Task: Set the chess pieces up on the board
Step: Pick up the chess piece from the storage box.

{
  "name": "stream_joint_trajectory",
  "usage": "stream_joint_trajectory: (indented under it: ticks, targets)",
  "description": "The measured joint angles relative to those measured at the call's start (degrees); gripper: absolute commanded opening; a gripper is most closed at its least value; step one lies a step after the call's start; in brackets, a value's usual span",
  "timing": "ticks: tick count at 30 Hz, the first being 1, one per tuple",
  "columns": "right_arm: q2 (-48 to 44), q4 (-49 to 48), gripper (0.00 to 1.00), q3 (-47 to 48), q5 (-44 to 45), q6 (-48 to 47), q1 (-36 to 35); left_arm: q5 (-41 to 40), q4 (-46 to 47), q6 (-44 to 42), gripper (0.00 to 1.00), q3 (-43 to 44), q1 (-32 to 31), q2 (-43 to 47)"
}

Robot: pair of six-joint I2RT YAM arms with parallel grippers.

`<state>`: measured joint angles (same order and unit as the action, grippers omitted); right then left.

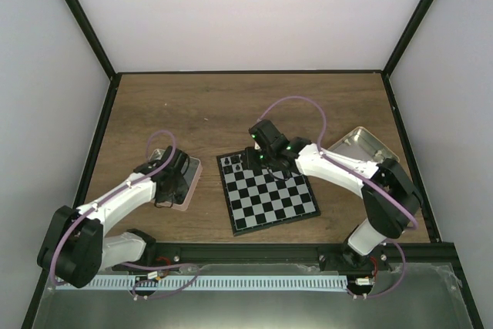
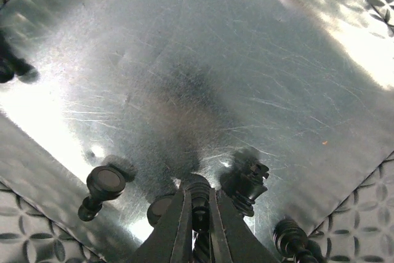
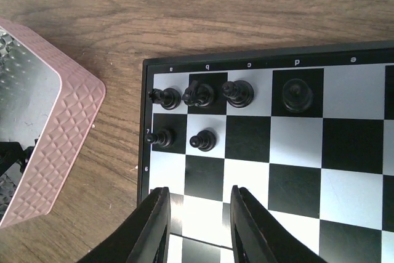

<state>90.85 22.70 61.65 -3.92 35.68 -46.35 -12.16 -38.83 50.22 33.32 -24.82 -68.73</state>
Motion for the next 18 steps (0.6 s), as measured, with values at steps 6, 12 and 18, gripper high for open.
stream_joint_trajectory:
  ticks: [6, 12, 18]
  targets:
    - [-2.4, -0.5, 0.29, -1.0, 2.0, 0.9, 0.0, -1.4, -2.0, -1.0, 0.05, 2.8, 0.1, 1.7]
    - [-7.8, -1.9, 0.3, -4.3, 5.7, 3.0, 0.2, -1.0, -2.1, -4.1, 0.04, 9.2, 0.1, 4.4]
    - [-15.4, -3.1, 0.3, -9.0, 10.4, 6.9, 2.2, 6.9, 0.5, -8.5, 0.04, 13.1, -0.4, 4.0]
